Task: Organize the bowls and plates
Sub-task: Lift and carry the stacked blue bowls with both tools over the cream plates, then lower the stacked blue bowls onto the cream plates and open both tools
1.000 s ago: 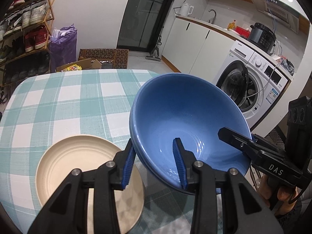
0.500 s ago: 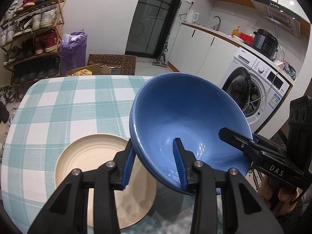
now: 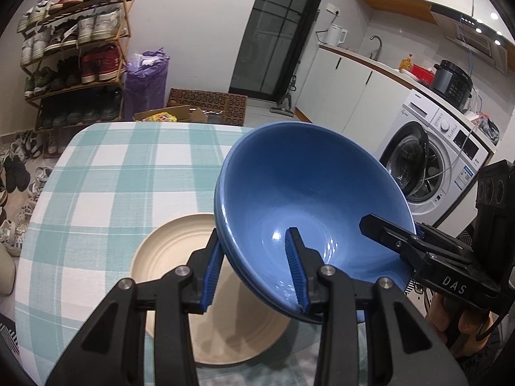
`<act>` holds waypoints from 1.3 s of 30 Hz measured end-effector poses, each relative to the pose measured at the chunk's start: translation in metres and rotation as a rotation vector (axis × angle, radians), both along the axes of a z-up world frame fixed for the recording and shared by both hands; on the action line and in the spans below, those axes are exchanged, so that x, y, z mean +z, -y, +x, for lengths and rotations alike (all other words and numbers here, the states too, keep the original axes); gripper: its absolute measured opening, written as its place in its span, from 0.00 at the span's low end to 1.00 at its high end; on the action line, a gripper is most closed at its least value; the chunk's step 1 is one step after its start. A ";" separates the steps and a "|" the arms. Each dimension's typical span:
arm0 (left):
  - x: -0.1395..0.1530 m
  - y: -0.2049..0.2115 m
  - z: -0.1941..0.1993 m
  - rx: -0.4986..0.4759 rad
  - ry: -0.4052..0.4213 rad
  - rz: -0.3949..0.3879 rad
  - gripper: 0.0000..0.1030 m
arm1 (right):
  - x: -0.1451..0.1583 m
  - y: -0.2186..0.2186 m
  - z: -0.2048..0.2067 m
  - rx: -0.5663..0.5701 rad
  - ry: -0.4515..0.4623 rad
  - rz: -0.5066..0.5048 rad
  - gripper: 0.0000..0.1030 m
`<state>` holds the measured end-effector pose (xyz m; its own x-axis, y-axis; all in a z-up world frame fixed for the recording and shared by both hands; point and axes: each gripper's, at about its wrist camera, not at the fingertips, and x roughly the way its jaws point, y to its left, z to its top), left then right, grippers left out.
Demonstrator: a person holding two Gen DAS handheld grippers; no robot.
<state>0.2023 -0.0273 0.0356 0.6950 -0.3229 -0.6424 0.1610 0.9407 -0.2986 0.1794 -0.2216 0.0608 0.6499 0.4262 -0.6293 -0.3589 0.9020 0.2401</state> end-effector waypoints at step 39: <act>-0.052 -0.059 0.017 0.111 -0.095 0.041 0.36 | -0.061 -0.071 0.034 0.097 -0.145 -0.031 0.46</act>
<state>0.2188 0.0319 -0.0164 0.6600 -0.2196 -0.7185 0.0284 0.9629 -0.2683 0.2131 -0.1503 -0.0006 0.5076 0.4618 -0.7273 -0.4083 0.8723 0.2689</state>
